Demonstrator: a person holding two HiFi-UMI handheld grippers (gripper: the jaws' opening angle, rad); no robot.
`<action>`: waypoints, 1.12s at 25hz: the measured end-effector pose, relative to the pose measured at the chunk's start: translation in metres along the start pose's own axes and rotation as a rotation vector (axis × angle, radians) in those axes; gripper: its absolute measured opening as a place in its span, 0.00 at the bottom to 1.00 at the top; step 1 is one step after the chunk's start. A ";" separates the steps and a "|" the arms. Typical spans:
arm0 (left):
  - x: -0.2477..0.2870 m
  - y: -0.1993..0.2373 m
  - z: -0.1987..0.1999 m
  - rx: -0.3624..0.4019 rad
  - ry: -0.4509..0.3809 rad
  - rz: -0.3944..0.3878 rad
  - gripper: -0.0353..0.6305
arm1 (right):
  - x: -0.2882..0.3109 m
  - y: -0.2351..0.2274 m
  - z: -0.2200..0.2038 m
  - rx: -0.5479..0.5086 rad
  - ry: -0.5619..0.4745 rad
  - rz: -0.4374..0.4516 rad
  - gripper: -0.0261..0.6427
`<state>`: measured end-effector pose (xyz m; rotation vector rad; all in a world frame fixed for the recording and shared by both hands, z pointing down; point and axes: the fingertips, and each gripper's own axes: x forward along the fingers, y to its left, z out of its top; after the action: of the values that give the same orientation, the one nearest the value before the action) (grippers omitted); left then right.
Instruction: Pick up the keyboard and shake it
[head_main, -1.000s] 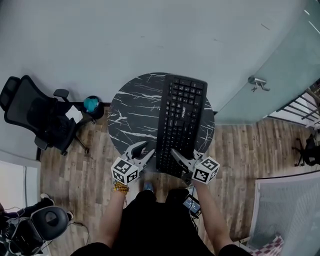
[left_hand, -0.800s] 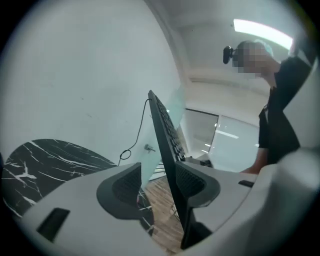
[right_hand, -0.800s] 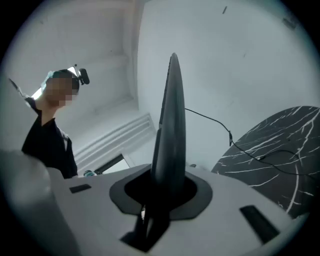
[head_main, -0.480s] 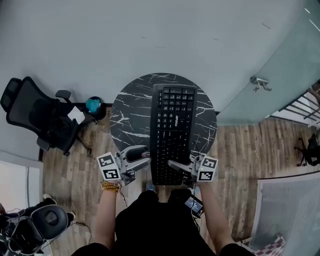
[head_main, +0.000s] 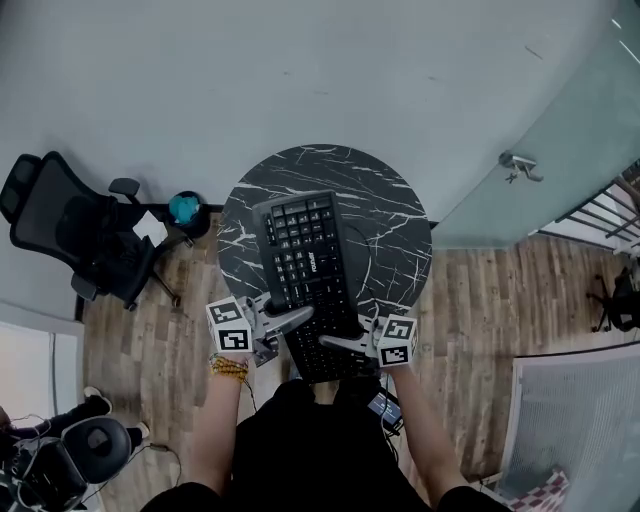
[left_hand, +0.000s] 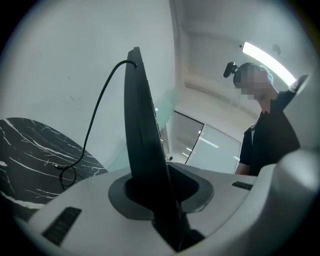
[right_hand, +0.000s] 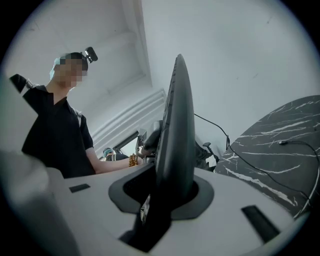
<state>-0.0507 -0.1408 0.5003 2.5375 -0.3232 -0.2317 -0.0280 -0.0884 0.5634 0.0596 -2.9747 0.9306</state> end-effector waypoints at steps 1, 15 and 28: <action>0.000 0.002 -0.001 0.010 0.008 0.018 0.20 | -0.001 -0.002 -0.001 -0.015 -0.005 -0.010 0.20; -0.001 0.008 0.052 0.919 0.200 0.717 0.16 | -0.114 -0.097 0.001 -0.158 -0.167 -0.838 0.32; -0.012 0.039 -0.050 1.592 0.689 0.783 0.16 | -0.127 -0.061 0.010 -0.266 -0.220 -0.870 0.27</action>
<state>-0.0572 -0.1435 0.5646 3.2025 -1.5991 1.7881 0.1009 -0.1409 0.5858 1.3734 -2.7102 0.4207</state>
